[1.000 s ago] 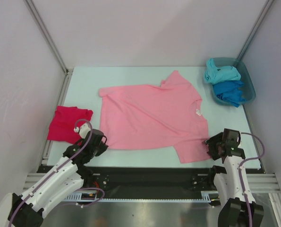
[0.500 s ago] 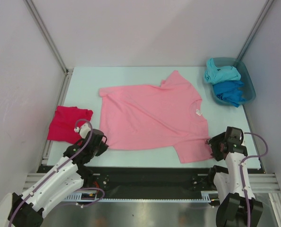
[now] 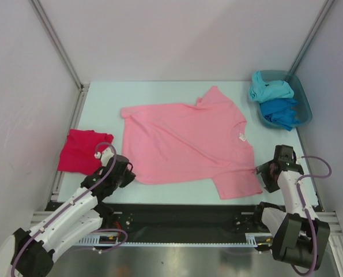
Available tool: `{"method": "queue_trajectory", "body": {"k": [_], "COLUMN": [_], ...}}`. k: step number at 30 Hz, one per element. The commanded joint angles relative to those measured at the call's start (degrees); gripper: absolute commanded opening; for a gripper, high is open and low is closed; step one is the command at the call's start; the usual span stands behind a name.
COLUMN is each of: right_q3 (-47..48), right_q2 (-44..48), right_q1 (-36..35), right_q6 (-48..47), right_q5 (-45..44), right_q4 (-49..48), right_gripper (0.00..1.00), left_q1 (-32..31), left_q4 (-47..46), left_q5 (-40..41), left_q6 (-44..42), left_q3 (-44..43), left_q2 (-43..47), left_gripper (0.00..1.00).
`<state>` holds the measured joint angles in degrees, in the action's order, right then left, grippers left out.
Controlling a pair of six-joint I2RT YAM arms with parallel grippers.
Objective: Fold and stack the t-shirts
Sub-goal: Flatten the tshirt out
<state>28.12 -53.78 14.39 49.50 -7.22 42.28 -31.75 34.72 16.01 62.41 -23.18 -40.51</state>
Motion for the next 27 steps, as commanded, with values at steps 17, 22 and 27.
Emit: {"method": "queue_trajectory", "body": {"k": [17, 22, 27], "right_q3": [1.9, -0.2, -3.7], "right_q2": [-3.5, -5.4, -4.9], "right_q1": [-7.0, -6.8, -6.6], "right_q6": [3.2, 2.6, 2.1], "right_q5": [-6.2, -4.2, 2.6], "right_q4": [3.2, -0.4, -6.7], "right_gripper": [0.69, 0.69, 0.69], "left_q1": [0.1, 0.1, 0.1], "left_q4": [-4.8, -3.5, -1.8], "left_q5": [-1.6, -1.0, -0.3], "left_q6": [-2.2, -2.4, -2.3], "left_q3": [0.6, 0.0, -0.4], "left_q2": [1.0, 1.7, 2.9], "left_gripper": [0.00, 0.00, 0.00]}}
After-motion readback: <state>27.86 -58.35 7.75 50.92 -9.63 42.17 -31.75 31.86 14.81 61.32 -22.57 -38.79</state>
